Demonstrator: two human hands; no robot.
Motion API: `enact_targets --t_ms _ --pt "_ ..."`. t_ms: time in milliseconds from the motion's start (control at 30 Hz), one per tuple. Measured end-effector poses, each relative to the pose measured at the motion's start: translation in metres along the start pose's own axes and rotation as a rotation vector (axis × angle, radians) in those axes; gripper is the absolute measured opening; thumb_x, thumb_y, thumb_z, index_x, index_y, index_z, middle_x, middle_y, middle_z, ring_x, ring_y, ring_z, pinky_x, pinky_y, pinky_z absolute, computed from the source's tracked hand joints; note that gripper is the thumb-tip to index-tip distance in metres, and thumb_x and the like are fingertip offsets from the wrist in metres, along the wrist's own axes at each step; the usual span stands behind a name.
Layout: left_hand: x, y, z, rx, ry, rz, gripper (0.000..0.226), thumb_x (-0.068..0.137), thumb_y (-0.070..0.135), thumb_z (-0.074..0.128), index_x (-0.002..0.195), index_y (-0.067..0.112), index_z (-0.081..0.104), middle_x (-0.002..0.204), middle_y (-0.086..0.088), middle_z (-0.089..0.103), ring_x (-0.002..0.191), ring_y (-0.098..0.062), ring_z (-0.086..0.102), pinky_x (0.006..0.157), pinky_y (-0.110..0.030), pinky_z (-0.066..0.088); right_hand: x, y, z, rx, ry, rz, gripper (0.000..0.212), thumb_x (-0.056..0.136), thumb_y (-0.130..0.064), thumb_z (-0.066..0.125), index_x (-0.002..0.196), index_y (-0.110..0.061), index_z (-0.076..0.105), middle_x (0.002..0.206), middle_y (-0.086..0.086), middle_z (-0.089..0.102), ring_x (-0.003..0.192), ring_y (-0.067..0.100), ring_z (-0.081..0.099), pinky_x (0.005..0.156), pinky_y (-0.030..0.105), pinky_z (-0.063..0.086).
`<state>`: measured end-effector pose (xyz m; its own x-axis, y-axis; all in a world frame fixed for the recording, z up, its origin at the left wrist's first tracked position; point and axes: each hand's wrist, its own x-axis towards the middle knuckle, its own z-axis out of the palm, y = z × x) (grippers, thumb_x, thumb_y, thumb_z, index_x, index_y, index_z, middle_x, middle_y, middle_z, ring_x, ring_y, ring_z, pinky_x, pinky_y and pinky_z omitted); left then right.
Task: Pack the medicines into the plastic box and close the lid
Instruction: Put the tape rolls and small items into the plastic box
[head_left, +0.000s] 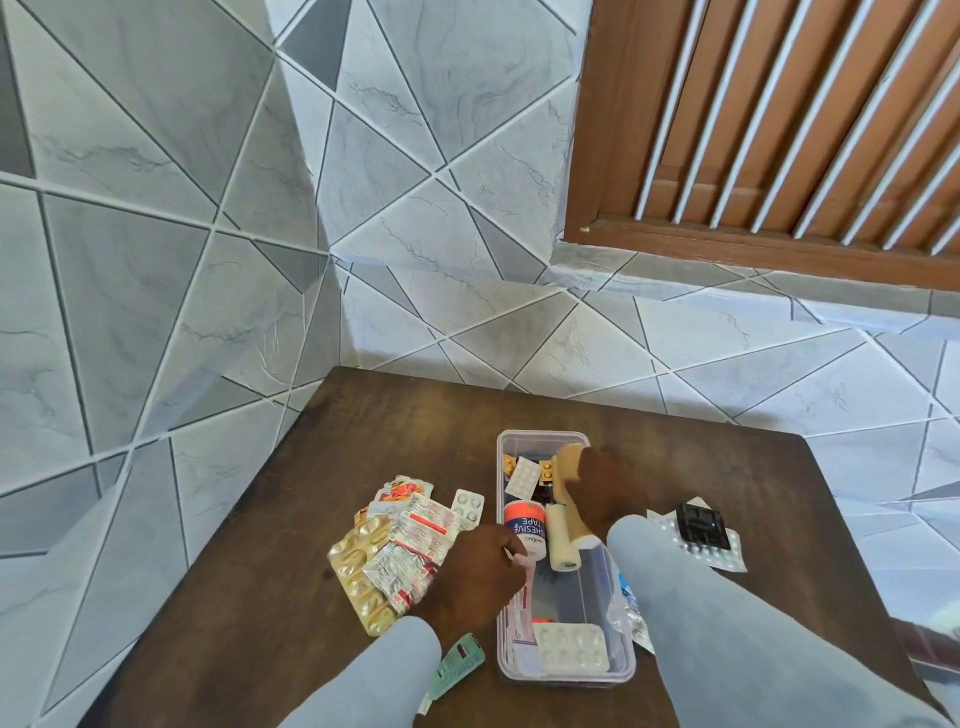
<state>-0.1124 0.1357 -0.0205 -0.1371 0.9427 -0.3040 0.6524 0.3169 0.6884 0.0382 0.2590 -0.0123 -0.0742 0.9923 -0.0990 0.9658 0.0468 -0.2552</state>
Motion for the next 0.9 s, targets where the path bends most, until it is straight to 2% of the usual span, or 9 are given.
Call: enact_targets --t_ms 100,200,267,400,500,567,700,833,900 --pt "0.004 0.0 0.0 -0.016 -0.015 -0.011 0.023 0.09 0.032 0.065 0.111 0.027 0.061 0.112 0.004 0.066 0.088 -0.013 0.063 0.085 -0.024 0.054 -0.005 0.007 0.006 -0.09 -0.046 -0.08 0.036 0.093 -0.043 0.051 0.116 -0.017 0.061 0.121 0.006 0.061 0.104 0.024 0.061 0.091 0.037 0.053" --pt "0.008 0.002 -0.001 -0.032 -0.002 -0.003 0.02 0.089 0.03 0.067 0.108 0.027 0.062 0.11 0.003 0.066 0.09 -0.016 0.064 0.088 -0.028 0.056 -0.013 0.016 0.013 -0.278 -0.058 -0.208 0.037 0.097 -0.041 0.043 0.122 -0.017 0.057 0.13 0.009 0.053 0.117 0.029 0.05 0.099 0.041 0.044" --pt "0.012 0.002 -0.002 -0.039 0.021 0.004 0.019 0.089 0.03 0.066 0.107 0.027 0.062 0.11 0.003 0.066 0.091 -0.016 0.064 0.087 -0.028 0.056 -0.018 0.02 0.016 -0.343 -0.06 -0.25 0.037 0.098 -0.039 0.044 0.127 -0.018 0.052 0.134 0.01 0.049 0.121 0.031 0.046 0.101 0.042 0.04" --pt "0.017 0.004 -0.006 -0.039 0.028 0.026 0.016 0.094 0.027 0.059 0.109 0.025 0.063 0.111 0.001 0.067 0.093 -0.017 0.065 0.082 -0.026 0.058 -0.025 0.021 0.015 -0.268 -0.049 -0.256 0.038 0.097 -0.036 0.043 0.13 -0.019 0.049 0.133 0.007 0.05 0.118 0.029 0.049 0.1 0.041 0.041" --pt "0.018 0.004 -0.007 -0.048 0.017 0.023 0.014 0.094 0.027 0.058 0.108 0.025 0.063 0.111 0.0 0.067 0.092 -0.019 0.067 0.082 -0.029 0.059 -0.037 0.024 0.017 -0.188 -0.029 -0.243 0.043 0.095 -0.044 0.044 0.131 -0.022 0.048 0.135 0.005 0.051 0.121 0.028 0.048 0.102 0.041 0.041" --pt "0.019 0.003 -0.004 -0.052 0.018 0.024 0.015 0.094 0.025 0.059 0.108 0.023 0.063 0.11 -0.001 0.067 0.092 -0.02 0.067 0.082 -0.031 0.06 -0.047 0.03 0.021 -0.24 -0.03 -0.258 0.05 0.092 -0.046 0.05 0.135 -0.022 0.045 0.139 0.005 0.048 0.126 0.029 0.044 0.105 0.043 0.039" --pt "0.017 0.001 0.001 -0.039 0.019 0.008 0.018 0.093 0.025 0.06 0.111 0.025 0.063 0.111 0.001 0.067 0.091 -0.018 0.067 0.082 -0.03 0.06 -0.059 0.035 0.03 -0.404 -0.004 -0.32 0.059 0.089 -0.032 0.06 0.14 -0.016 0.037 0.142 0.011 0.041 0.129 0.034 0.037 0.104 0.045 0.038" --pt "0.015 0.0 0.001 -0.035 0.031 0.011 0.018 0.094 0.023 0.06 0.111 0.025 0.063 0.112 0.0 0.066 0.091 -0.018 0.066 0.079 -0.026 0.059 -0.055 0.025 0.026 -0.368 -0.035 -0.249 0.067 0.083 -0.035 0.068 0.139 -0.019 0.036 0.142 0.01 0.039 0.128 0.032 0.038 0.105 0.044 0.039" --pt "0.014 -0.001 -0.001 -0.04 0.028 0.011 0.019 0.094 0.022 0.059 0.113 0.024 0.063 0.113 0.0 0.066 0.092 -0.018 0.066 0.08 -0.027 0.059 -0.058 0.02 0.02 -0.301 -0.025 -0.229 0.062 0.083 -0.038 0.066 0.137 -0.02 0.04 0.14 0.008 0.042 0.125 0.031 0.041 0.103 0.042 0.041"
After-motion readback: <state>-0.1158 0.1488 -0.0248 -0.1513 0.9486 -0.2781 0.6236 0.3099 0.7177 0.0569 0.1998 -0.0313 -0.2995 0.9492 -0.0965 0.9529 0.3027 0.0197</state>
